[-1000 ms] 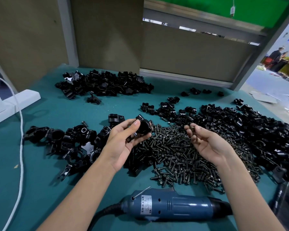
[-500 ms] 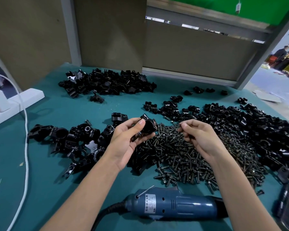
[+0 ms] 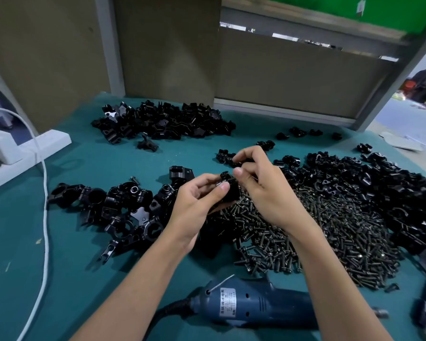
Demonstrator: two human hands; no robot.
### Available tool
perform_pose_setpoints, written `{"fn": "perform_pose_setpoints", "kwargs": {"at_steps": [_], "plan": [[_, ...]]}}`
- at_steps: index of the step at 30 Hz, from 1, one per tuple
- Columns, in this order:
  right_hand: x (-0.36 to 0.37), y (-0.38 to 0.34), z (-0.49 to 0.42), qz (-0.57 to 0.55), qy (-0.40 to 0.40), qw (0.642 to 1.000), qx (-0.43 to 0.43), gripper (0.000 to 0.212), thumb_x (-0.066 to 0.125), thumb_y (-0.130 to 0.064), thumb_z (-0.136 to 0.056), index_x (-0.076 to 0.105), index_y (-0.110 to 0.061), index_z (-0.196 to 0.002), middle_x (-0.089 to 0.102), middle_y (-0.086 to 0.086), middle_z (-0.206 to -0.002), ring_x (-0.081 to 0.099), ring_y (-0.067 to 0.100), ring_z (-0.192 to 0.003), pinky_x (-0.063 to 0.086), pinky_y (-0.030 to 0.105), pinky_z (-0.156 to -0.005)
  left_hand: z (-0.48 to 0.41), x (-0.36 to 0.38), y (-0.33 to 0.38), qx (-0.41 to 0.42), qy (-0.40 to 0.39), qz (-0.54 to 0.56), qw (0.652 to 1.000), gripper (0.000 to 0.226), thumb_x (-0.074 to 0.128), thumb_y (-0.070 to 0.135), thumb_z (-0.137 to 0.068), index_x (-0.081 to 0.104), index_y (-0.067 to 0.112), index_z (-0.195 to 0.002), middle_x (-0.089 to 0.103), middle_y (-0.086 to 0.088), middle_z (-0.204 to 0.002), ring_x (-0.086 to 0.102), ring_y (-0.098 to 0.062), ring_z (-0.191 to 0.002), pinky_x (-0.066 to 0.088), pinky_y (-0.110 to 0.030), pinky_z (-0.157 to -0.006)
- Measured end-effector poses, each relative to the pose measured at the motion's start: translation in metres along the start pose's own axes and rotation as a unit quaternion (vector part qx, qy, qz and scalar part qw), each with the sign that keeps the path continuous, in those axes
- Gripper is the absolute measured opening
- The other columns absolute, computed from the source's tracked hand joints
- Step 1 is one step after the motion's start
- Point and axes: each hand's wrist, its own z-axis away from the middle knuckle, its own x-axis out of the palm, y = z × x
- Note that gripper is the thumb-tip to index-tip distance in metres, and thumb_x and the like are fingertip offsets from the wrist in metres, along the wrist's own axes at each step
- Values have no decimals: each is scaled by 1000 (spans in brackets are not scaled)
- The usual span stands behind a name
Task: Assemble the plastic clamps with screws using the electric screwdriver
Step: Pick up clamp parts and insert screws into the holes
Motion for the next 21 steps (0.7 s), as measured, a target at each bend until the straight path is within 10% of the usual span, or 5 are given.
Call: {"fn": "perform_pose_setpoints", "kwargs": {"at_steps": [21], "plan": [[-10,-8,-1,80,-43,994,-57,14,47,-9,-101,40,-19,-106,57,10,-69,49,16,-65,38,29,-61,2,7,0,53,-2,-71,996,25,70,22,-75,67,13,-98,74,-1,-86,71,-16,-86,59,-27,-77]]}}
